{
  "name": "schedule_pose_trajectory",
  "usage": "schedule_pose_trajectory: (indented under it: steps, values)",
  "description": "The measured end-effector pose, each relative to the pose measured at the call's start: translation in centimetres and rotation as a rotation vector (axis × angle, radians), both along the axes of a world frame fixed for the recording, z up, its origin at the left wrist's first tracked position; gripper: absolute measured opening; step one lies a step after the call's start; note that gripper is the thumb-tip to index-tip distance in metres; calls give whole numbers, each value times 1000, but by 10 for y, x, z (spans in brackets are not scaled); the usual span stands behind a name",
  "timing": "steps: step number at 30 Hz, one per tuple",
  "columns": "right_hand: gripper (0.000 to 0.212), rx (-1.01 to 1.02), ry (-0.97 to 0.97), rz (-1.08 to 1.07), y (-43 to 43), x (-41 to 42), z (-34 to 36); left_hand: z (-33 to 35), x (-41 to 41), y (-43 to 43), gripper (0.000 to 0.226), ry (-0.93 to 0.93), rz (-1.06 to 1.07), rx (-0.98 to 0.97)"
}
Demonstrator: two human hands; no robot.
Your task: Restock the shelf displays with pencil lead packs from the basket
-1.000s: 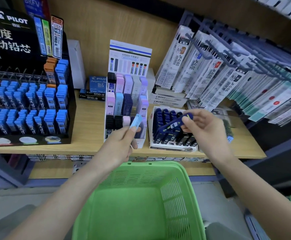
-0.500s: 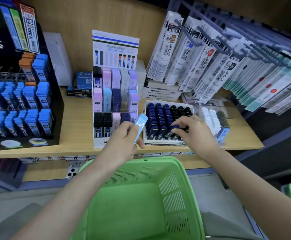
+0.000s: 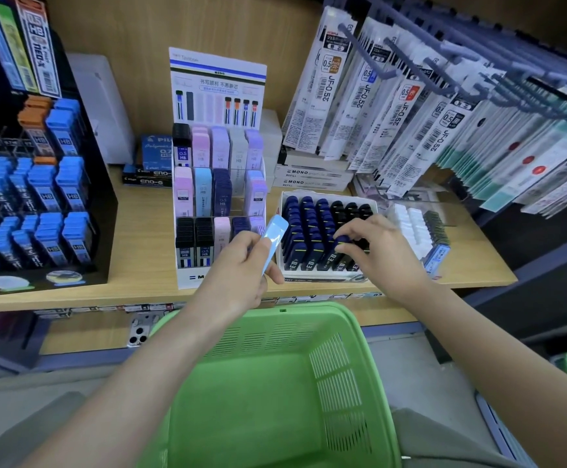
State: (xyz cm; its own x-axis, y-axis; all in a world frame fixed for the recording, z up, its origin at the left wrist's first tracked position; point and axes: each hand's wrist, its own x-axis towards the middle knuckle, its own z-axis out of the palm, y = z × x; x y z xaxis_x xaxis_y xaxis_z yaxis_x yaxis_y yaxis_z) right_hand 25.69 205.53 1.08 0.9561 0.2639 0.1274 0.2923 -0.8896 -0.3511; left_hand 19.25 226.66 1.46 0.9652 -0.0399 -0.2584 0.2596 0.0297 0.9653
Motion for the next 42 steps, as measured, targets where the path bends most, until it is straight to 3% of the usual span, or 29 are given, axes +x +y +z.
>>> schedule_pose_trajectory:
  steps: [6,12,18,24,26,29,33,38,42]
  values:
    - [17,-41,16,74,2,1,-7,-3,1,0,18,-6,-4,17]
    - [15,53,-39,111,-1,-1,-10,-1,1,0,19,-4,6,7]
    - [10,0,-152,122,0,1,-18,0,1,-2,19,-7,13,5]
    - [22,-59,-206,119,5,-3,-13,0,0,1,23,-49,3,47]
    - [23,111,-160,64,17,-14,-3,0,1,2,23,-81,-31,93]
    - [18,480,83,37,43,-33,14,-2,1,3,21,-122,-96,185]
    - [11,654,330,81,62,-46,21,-4,-1,6,19,-164,-131,225]
    - [10,965,337,1,67,-46,31,-8,3,14,14,-198,-45,226]
    - [15,977,191,29,74,-42,44,-12,6,30,8,-406,27,474]
